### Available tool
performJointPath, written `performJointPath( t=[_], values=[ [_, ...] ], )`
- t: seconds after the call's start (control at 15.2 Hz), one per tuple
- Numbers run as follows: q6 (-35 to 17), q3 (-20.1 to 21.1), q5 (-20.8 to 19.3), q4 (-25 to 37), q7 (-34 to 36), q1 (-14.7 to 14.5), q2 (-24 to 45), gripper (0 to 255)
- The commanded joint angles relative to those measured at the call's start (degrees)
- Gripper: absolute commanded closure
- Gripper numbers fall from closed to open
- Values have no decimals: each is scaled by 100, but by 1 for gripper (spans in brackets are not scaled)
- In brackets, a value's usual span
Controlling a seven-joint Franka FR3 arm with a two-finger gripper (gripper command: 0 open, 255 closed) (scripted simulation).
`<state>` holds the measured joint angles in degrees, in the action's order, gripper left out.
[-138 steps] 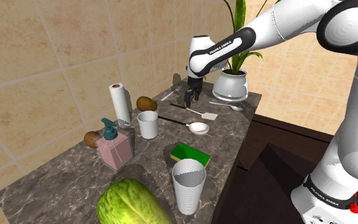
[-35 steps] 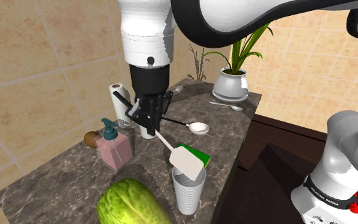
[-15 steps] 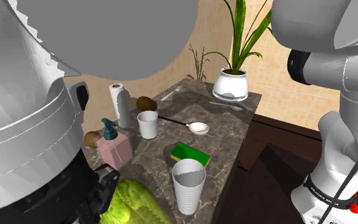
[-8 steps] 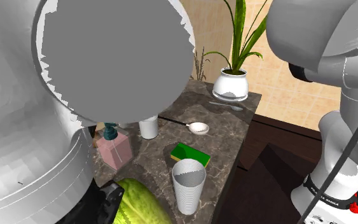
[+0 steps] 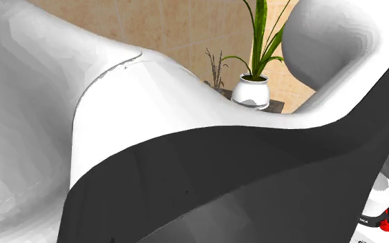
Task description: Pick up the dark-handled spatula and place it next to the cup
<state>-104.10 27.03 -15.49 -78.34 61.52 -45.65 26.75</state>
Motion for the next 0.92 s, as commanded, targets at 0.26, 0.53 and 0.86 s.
performJointPath(
  t=[0.26, 0.53, 0.86],
  values=[
    [-453, -25, -38, -429, 54, 49, 33, 255],
    [-727, -47, -81, -654, 98, 61, 92, 255],
    [-1054, -82, -147, -895, 158, 64, 191, 255]
  ],
)
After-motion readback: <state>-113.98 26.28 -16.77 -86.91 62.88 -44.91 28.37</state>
